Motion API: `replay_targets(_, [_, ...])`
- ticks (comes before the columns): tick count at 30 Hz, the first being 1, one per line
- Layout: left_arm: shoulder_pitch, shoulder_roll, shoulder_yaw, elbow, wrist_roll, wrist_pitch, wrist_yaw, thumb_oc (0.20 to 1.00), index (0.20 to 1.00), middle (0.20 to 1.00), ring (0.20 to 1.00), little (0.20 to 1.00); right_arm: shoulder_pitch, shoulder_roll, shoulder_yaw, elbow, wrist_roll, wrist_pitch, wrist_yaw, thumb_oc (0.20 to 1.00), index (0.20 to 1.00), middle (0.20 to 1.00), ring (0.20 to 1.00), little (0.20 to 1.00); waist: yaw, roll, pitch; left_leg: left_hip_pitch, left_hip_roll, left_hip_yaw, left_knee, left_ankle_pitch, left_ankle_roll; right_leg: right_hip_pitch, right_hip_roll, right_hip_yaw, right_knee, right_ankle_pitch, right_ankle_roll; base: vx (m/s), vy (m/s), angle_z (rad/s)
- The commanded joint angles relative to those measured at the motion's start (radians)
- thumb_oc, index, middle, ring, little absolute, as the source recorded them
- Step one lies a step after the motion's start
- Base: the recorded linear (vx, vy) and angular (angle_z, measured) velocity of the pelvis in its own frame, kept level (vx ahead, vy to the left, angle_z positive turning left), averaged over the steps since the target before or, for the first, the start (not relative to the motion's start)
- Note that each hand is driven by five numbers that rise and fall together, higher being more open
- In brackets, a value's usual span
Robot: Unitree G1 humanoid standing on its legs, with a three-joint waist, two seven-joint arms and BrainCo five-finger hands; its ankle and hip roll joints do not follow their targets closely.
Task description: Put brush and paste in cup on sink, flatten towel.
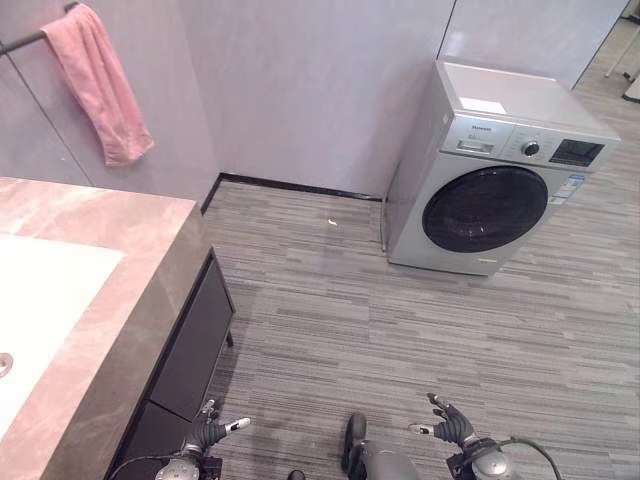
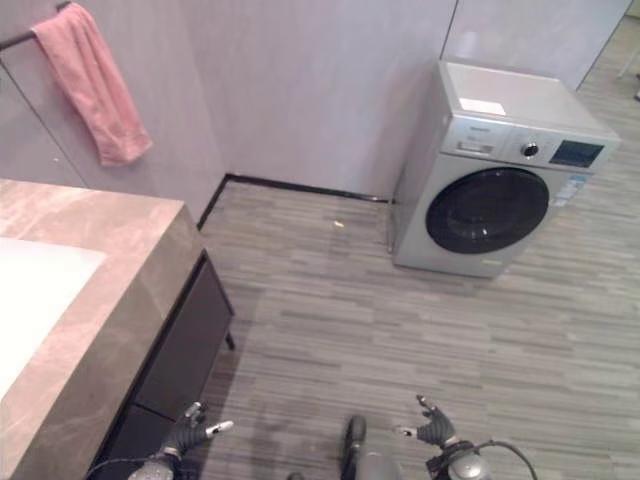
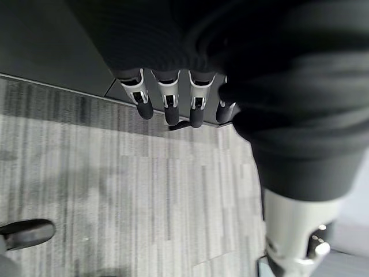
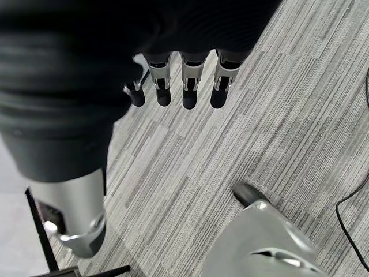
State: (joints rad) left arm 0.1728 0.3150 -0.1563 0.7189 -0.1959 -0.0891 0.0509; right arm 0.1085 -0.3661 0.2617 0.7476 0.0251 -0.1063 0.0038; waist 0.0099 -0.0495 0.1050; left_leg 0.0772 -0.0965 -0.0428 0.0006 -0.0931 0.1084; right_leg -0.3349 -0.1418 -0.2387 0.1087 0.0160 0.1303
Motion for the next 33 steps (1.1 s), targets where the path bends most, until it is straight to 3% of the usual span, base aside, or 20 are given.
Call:
replay_targets(1, [-0.015,0.015,0.034,-0.043,-0.026,-0.019,0.016,1.000,1.000,1.000,1.000,1.000,-0.043,-0.027,-0.006,-0.023,0.011,-0.014,0.001,1.000,1.000,1.000,1.000,1.000,-0.003,-0.012,-0.006,0.071,0.031,-0.023,0.050,-0.062,-0.066,0.109,0.026,0.023,-0.070,0.134,0.042,0.33,-0.117,-0.03])
replay_targets(5, [-0.016,0.006,0.022,-0.019,-0.049,-0.016,0.006,1.000,1.000,1.000,1.000,1.000,-0.006,-0.040,0.001,-0.027,0.013,-0.010,0.016,1.000,1.000,1.000,1.000,1.000,-0.027,-0.018,-0.043,0.081,0.070,-0.056,0.137,-0.057,-0.097,0.154,0.102,0.052,-0.051,0.082,-0.010,0.38,-0.160,0.56])
replay_targets(7, [-0.028,0.000,0.014,0.003,-0.063,-0.010,0.006,1.000,1.000,1.000,1.000,1.000,-0.002,-0.056,0.005,-0.032,0.013,-0.011,0.015,1.000,1.000,1.000,1.000,1.000,-0.035,-0.009,-0.037,0.006,0.093,-0.057,0.368,0.040,-0.146,0.202,0.136,0.051,-0.063,0.055,-0.046,0.31,-0.165,0.69])
replay_targets(8, [-0.037,0.003,0.010,0.004,-0.064,-0.010,0.007,1.000,1.000,1.000,1.000,1.000,-0.005,-0.060,0.007,-0.030,0.014,-0.010,0.010,1.000,1.000,1.000,1.000,1.000,-0.031,-0.021,-0.028,-0.058,0.087,-0.058,0.471,0.099,-0.162,0.226,0.135,0.050,-0.075,0.045,-0.060,0.15,-0.115,0.49])
replay_targets(9, [-0.037,0.003,0.010,0.004,-0.064,-0.010,0.007,1.000,1.000,1.000,1.000,1.000,-0.006,-0.059,0.007,-0.030,0.014,-0.011,0.010,1.000,1.000,1.000,1.000,1.000,-0.034,-0.020,-0.028,-0.066,0.088,-0.061,0.482,0.095,-0.163,0.224,0.136,0.048,-0.076,0.046,-0.061,0.10,-0.105,0.23])
replay_targets(10, [-0.055,0.006,0.003,0.014,-0.065,-0.009,0.012,1.000,1.000,1.000,1.000,1.000,-0.014,-0.066,0.010,-0.027,0.020,-0.012,0.004,1.000,1.000,1.000,1.000,1.000,-0.027,-0.030,-0.007,-0.132,0.078,-0.058,0.606,0.131,-0.171,0.247,0.138,0.050,-0.085,0.038,-0.077,0.13,-0.125,-0.06])
replay_targets(11, [-0.079,0.009,-0.002,0.018,-0.071,-0.009,0.023,1.000,1.000,1.000,1.000,1.000,-0.025,-0.077,0.014,-0.017,0.027,-0.008,-0.007,1.000,1.000,1.000,1.000,1.000,-0.016,-0.047,0.022,-0.209,0.069,-0.031,0.698,0.136,-0.157,0.277,0.137,0.045,-0.093,0.018,-0.098,0.13,-0.123,-0.15])
replay_targets(12, [-0.080,0.009,-0.002,0.018,-0.071,-0.009,0.023,1.000,1.000,1.000,1.000,1.000,-0.026,-0.076,0.014,-0.017,0.027,-0.008,-0.007,1.000,1.000,1.000,1.000,1.000,-0.016,-0.045,0.022,-0.212,0.071,-0.031,0.703,0.134,-0.157,0.276,0.138,0.045,-0.092,0.017,-0.098,0.25,-0.083,-0.13])
replay_targets(13, [-0.097,0.014,0.000,0.009,-0.078,-0.009,0.030,1.000,1.000,1.000,1.000,1.000,-0.026,-0.081,0.014,-0.004,0.019,0.002,-0.015,1.000,1.000,1.000,1.000,1.000,-0.001,-0.053,0.035,-0.288,0.069,0.015,0.612,0.083,-0.135,0.309,0.134,0.048,-0.104,-0.004,-0.094,0.15,-0.006,0.12])
replay_targets(15, [-0.097,0.016,0.002,0.003,-0.080,-0.011,0.032,1.000,1.000,1.000,1.000,1.000,-0.027,-0.079,0.013,0.004,0.019,0.003,-0.015,1.000,1.000,1.000,1.000,1.000,0.004,-0.062,0.033,-0.312,0.067,0.025,0.573,0.070,-0.128,0.313,0.124,0.047,-0.107,-0.008,-0.087,0.20,0.019,0.17])
replay_targets(16, [-0.094,0.018,0.005,-0.002,-0.078,-0.013,0.033,1.000,1.000,1.000,1.000,1.000,-0.023,-0.078,0.006,0.017,0.016,0.004,-0.018,1.000,1.000,1.000,1.000,1.000,0.009,-0.064,0.031,-0.333,0.086,0.057,0.457,0.032,-0.116,0.325,0.118,0.041,-0.112,-0.019,-0.075,0.38,0.108,0.10])
replay_targets(17, [-0.090,0.023,0.007,-0.006,-0.067,-0.013,0.034,1.000,1.000,1.000,1.000,1.000,-0.004,-0.075,-0.005,0.013,0.011,0.001,-0.021,1.000,1.000,1.000,1.000,1.000,0.023,-0.065,0.025,-0.357,0.119,0.083,0.246,0.075,-0.120,0.355,0.119,0.026,-0.119,-0.039,-0.064,0.42,0.147,0.07])
replay_targets(19, [-0.092,0.026,0.005,0.001,-0.057,-0.011,0.036,1.000,1.000,1.000,1.000,1.000,0.008,-0.071,-0.014,0.027,0.004,-0.005,-0.028,1.000,1.000,1.000,1.000,1.000,0.039,-0.054,0.025,-0.383,0.165,0.107,0.070,0.181,-0.150,0.392,0.128,0.006,-0.129,-0.070,-0.058,0.38,0.161,0.10])
replay_targets(20, [-0.094,0.026,0.004,0.003,-0.056,-0.009,0.038,1.000,1.000,1.000,1.000,1.000,0.012,-0.070,-0.017,0.025,0.000,-0.006,-0.032,1.000,1.000,1.000,1.000,1.000,0.045,-0.052,0.023,-0.393,0.184,0.123,0.015,0.208,-0.160,0.405,0.123,0.000,-0.130,-0.081,-0.056,0.23,0.110,0.03])
replay_targets(23, [-0.097,0.025,0.000,0.000,-0.052,-0.003,0.036,1.000,1.000,1.000,1.000,1.000,0.007,-0.069,-0.021,0.020,-0.009,-0.001,-0.035,1.000,1.000,1.000,1.000,1.000,0.063,-0.047,0.019,-0.381,0.199,0.114,-0.007,0.251,-0.169,0.434,0.115,0.002,-0.120,-0.094,-0.046,0.34,0.238,-0.09])
replay_targets(27, [-0.101,0.035,-0.001,0.005,-0.055,-0.009,0.034,1.000,1.000,1.000,1.000,1.000,-0.005,-0.039,-0.028,0.027,-0.015,-0.001,-0.032,1.000,1.000,1.000,1.000,1.000,0.065,-0.061,-0.016,-0.367,0.164,0.086,0.086,0.207,-0.139,0.449,0.068,0.039,-0.027,-0.124,-0.014,0.32,0.359,-0.28])
replay_targets(28, [-0.103,0.048,-0.003,-0.002,-0.056,-0.010,0.032,1.000,1.000,1.000,1.000,1.000,-0.013,-0.014,-0.037,0.020,-0.011,0.003,-0.032,1.000,1.000,1.000,1.000,1.000,0.060,-0.080,-0.028,-0.349,0.130,0.109,0.144,0.134,-0.103,0.431,0.019,0.055,0.051,-0.073,0.015,0.25,0.354,-0.54])
replay_targets(30, [-0.102,0.049,-0.003,-0.002,-0.056,-0.010,0.032,1.000,1.000,1.000,1.000,1.000,-0.013,-0.014,-0.037,0.020,-0.011,0.003,-0.032,1.000,1.000,1.000,1.000,1.000,0.061,-0.081,-0.029,-0.351,0.130,0.111,0.146,0.132,-0.102,0.429,0.018,0.057,0.053,-0.073,0.016,0.20,0.293,-0.23])
replay_targets(31, [-0.100,0.057,-0.003,-0.013,-0.046,-0.008,0.029,1.000,1.000,1.000,1.000,1.000,-0.009,0.001,-0.031,0.008,-0.018,0.003,-0.023,1.000,1.000,1.000,1.000,1.000,0.064,-0.093,-0.029,-0.324,0.099,0.115,0.165,0.089,-0.078,0.408,-0.013,0.067,0.128,0.000,0.040,0.21,0.336,-0.17])
replay_targets(33, [-0.099,0.062,-0.004,-0.018,-0.042,-0.009,0.028,1.000,1.000,1.000,1.000,1.000,-0.008,0.001,-0.030,0.008,-0.024,0.003,-0.021,1.000,1.000,1.000,1.000,1.000,0.064,-0.092,-0.032,-0.312,0.090,0.113,0.164,0.078,-0.069,0.392,-0.020,0.072,0.166,0.036,0.047,0.17,0.277,-0.13])
